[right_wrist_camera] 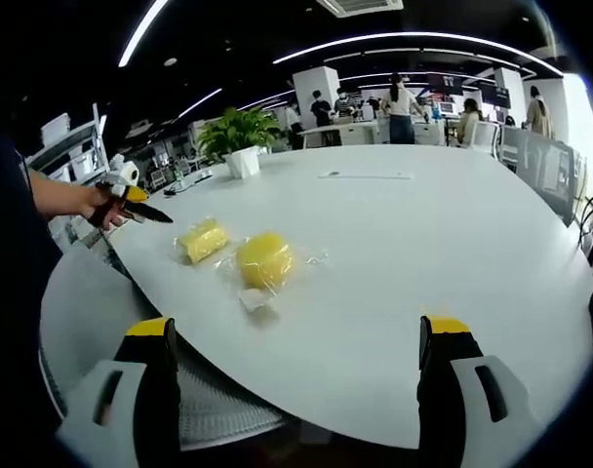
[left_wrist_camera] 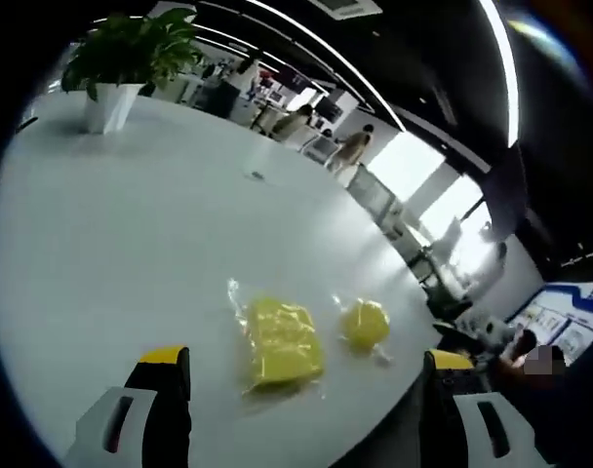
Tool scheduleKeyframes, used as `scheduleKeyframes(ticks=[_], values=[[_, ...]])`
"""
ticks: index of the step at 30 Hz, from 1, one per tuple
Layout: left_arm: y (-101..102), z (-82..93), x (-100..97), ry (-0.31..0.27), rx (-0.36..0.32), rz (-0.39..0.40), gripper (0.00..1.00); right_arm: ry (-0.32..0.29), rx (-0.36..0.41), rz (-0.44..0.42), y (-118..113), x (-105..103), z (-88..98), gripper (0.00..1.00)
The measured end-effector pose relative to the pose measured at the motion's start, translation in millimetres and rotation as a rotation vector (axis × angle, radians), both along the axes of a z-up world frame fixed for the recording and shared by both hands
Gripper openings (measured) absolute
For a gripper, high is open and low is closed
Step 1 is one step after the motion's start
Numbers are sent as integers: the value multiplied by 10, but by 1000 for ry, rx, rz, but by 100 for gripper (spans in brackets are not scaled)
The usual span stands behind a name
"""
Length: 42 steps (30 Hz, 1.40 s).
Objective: Compare the silicone blocks by pressing each to a similar depth, holding the contact briefly, and releasing to observe deformation and rebound differences across the visible hardness samples.
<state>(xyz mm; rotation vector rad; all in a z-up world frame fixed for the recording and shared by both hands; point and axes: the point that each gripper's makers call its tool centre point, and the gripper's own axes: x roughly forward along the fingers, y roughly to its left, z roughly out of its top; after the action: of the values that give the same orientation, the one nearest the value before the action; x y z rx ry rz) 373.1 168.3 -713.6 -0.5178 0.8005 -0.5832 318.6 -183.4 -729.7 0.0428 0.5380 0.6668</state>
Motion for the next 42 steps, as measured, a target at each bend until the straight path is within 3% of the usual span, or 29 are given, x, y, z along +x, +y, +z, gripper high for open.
scheduleKeyframes(ticks=[3, 7, 11, 12, 14, 17, 21, 25, 30, 33, 36, 39, 42], values=[[-44, -81, 60, 48, -1, -4, 100, 3, 2, -2, -9, -4, -6, 97], [-110, -138, 163, 61, 25, -26, 99, 0, 15, -19, -37, 17, 18, 97], [-176, -269, 157, 86, 59, -85, 98, -1, 27, -33, -42, 29, 30, 97], [-189, -327, 135, 118, 66, -98, 95, -1, 32, -36, -39, 29, 27, 97], [-207, -401, 141, 150, 52, -118, 86, 1, 34, -35, -28, 27, 7, 97], [-222, -475, 168, 234, -30, -65, 80, 7, 41, -32, -4, 19, -7, 97], [-211, -542, 203, 232, -41, -62, 67, 8, 51, -37, 2, 21, 7, 97], [-202, -543, 255, 246, -74, -28, 61, 18, 56, -48, -17, 30, -12, 97], [-179, -651, 186, 274, -22, -63, 53, 23, 57, -53, -43, 26, -24, 97], [-185, -655, 234, 256, -20, -52, 49, 28, 55, -55, -59, 21, -45, 97], [-261, -635, 216, 233, -4, -82, 39, 32, 58, -62, -66, 28, -53, 97], [-260, -751, 154, 242, 86, -128, 36, 34, 59, -63, -57, 35, -52, 97], [-297, -765, 182, 254, 42, -93, 33, 35, 53, -59, -51, 43, -59, 97]])
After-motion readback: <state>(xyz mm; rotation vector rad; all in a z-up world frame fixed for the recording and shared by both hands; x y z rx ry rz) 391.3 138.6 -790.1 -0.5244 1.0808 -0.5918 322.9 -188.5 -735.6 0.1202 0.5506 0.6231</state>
